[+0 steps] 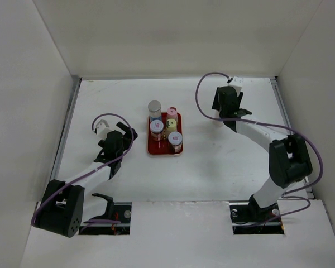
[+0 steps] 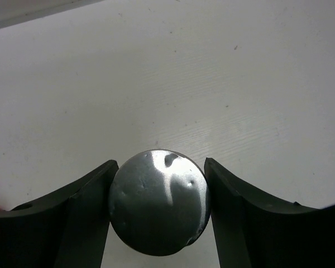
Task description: Organize the condiment bottles
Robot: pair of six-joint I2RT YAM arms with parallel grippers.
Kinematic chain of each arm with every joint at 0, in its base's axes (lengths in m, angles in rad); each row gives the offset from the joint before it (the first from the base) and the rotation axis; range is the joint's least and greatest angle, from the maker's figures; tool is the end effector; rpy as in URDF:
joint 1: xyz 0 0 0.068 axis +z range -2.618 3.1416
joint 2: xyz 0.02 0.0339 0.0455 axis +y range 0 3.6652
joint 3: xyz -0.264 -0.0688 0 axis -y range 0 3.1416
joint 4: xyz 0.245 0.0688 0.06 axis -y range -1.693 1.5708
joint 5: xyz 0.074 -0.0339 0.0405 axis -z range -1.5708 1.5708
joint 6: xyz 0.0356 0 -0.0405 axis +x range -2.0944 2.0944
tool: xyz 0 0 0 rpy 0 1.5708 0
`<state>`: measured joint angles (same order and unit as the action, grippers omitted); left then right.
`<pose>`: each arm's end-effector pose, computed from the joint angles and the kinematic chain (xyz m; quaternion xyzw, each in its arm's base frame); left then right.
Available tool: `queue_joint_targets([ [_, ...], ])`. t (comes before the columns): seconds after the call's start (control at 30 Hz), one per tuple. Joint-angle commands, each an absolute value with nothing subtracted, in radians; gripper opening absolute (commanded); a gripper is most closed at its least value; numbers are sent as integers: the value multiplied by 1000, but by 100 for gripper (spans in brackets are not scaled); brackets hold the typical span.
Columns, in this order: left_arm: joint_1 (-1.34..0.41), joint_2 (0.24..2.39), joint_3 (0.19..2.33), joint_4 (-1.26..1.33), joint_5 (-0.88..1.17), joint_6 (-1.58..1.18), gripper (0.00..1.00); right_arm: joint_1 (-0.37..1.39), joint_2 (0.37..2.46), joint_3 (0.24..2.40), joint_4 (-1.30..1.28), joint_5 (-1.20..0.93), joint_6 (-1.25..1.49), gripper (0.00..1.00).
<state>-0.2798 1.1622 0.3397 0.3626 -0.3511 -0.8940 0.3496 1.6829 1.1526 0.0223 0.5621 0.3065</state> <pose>0.2168 -0.0496 0.1694 -0.3407 0.7696 -0.1640 0.5145 0.3656 0.1131 0.2530 0.1227 0.8311 -0.0695 0.5379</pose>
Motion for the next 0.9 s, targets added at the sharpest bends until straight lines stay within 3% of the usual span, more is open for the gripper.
queue_joint_targets([
  [0.0, -274, 1147, 334, 405, -353, -902, 100, 413, 1498, 1149, 118, 601, 276, 52],
  [0.3, -262, 1158, 336, 402, -354, -900, 100, 752, 1302, 1149, 184, 465, 265, 50],
  [0.57, -234, 1150, 333, 384, -341, -902, 100, 941, 1397, 1255, 206, 328, 273, 51],
  [0.87, -232, 1151, 337, 365, -345, -907, 100, 995, 1612, 1285, 230, 334, 265, 51],
])
